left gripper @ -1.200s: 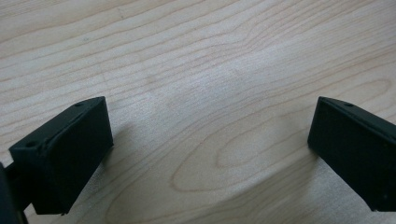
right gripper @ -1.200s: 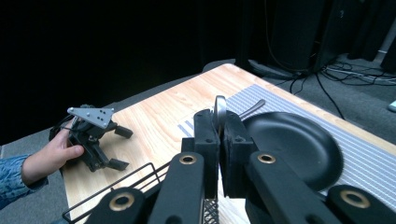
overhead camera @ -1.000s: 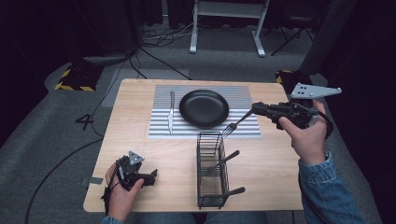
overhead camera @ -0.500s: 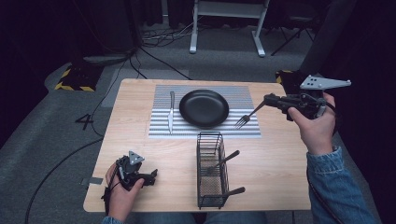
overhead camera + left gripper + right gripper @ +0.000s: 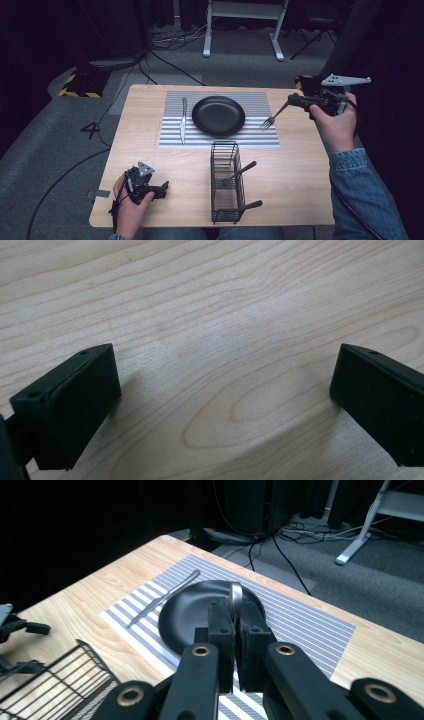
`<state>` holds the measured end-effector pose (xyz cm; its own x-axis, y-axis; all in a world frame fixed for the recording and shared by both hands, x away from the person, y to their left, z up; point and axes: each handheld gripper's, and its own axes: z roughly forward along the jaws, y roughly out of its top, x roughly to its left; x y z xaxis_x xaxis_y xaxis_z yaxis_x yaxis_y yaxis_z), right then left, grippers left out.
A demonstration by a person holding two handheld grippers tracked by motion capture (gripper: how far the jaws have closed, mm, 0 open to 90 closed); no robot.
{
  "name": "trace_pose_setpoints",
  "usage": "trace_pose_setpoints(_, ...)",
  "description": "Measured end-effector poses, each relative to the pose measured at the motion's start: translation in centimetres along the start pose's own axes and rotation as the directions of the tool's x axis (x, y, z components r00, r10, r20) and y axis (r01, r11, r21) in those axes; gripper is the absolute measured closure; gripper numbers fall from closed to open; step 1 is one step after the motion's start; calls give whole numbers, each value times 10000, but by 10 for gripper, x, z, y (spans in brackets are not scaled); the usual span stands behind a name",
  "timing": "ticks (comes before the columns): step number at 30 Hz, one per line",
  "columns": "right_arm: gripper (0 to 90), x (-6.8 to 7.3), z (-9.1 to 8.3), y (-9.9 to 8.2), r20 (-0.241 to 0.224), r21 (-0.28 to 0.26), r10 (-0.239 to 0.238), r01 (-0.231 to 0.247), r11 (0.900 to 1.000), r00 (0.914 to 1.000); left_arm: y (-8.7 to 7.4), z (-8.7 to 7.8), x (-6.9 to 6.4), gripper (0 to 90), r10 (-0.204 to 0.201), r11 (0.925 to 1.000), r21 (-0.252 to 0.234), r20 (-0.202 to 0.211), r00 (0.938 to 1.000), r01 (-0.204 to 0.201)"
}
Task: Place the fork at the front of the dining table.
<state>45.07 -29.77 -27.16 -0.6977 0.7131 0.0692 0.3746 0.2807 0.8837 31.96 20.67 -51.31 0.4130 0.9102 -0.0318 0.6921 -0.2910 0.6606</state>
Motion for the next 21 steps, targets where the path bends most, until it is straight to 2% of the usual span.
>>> trace_pose_setpoints(8,870,-14,32,-14,-196,417,133,-125,9991,9997,0,0,0,0,-2,10000,1,-2,10000,2)
trace_pose_setpoints(21,870,-19,75,-40,-350,846,495,-464,9953,9982,0,0,0,0,-2,10000,-2,-1,10000,2)
